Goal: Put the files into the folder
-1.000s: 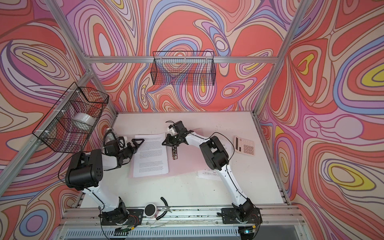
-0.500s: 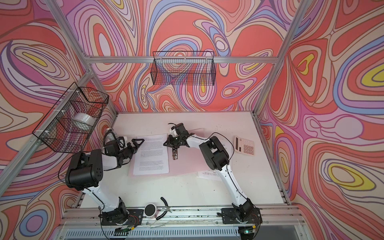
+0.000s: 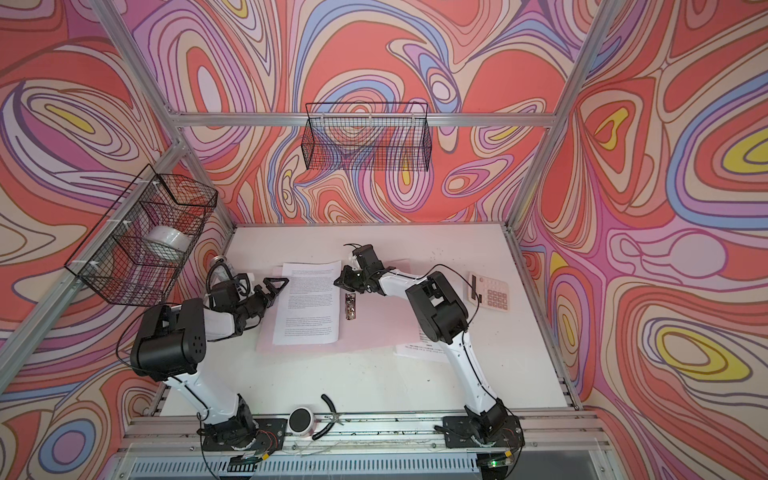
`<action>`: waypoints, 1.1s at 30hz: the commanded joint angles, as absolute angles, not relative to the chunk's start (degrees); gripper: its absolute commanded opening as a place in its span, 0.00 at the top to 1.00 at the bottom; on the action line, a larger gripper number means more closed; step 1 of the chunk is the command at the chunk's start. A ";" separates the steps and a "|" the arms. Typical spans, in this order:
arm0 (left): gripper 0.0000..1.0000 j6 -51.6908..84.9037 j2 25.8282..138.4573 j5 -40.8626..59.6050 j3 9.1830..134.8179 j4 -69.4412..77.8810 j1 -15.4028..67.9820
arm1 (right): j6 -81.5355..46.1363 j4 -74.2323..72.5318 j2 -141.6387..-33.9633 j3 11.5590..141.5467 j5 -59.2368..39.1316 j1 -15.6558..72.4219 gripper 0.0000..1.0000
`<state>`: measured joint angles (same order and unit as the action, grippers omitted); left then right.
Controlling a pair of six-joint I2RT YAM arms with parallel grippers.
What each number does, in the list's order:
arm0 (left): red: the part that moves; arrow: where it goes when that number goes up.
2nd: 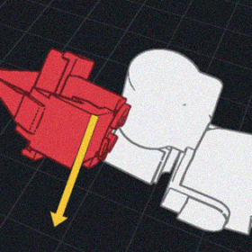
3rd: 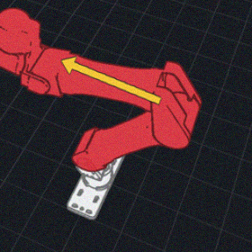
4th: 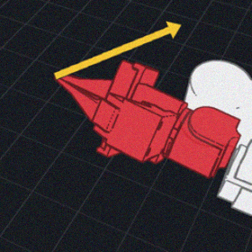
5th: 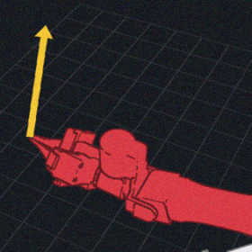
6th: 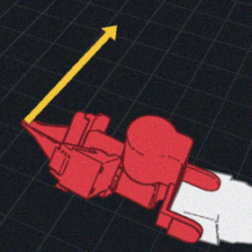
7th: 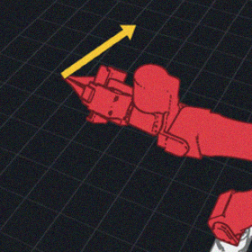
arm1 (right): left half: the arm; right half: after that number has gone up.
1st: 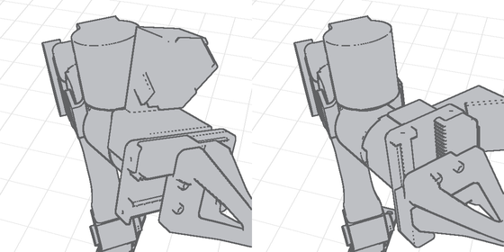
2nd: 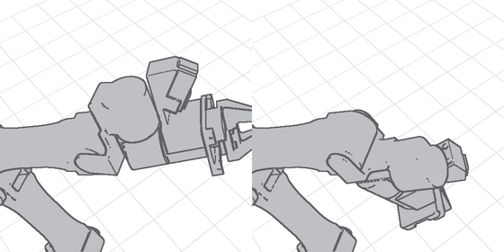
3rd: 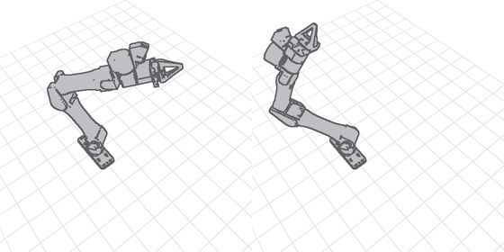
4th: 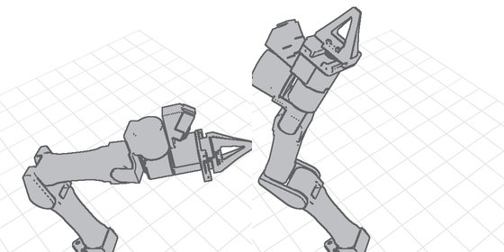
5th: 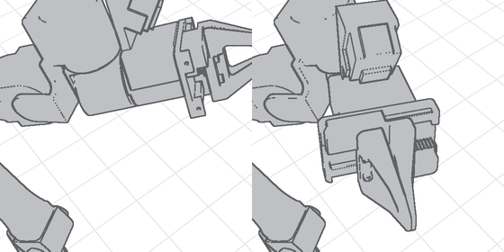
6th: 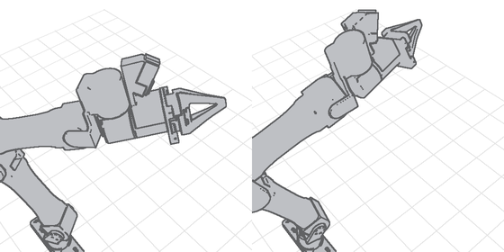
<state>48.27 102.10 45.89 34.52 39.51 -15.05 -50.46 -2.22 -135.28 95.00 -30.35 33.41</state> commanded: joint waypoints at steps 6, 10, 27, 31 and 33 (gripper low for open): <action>0.02 48.78 102.74 45.36 34.94 39.84 -15.38 | -54.48 -6.84 -132.93 91.11 -26.84 33.60 1.00; 0.02 48.87 102.77 45.09 34.98 39.59 -15.38 | -56.97 -8.73 -132.73 89.24 -24.21 35.34 1.00; 0.02 49.04 102.76 44.82 34.89 39.76 -15.39 | -66.24 -12.34 -132.51 86.60 -16.51 39.67 1.00; 0.02 49.04 102.80 44.74 34.87 39.76 -15.38 | -66.80 -11.99 -133.66 87.72 -16.41 40.83 1.00; 0.02 49.04 102.80 44.75 34.87 39.64 -15.40 | -66.88 -11.20 -133.97 88.75 -16.29 41.25 1.00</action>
<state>48.49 102.10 45.58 34.52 39.51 -15.05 -66.06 -12.36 -133.88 87.29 -17.37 40.03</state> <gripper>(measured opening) 0.977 0.047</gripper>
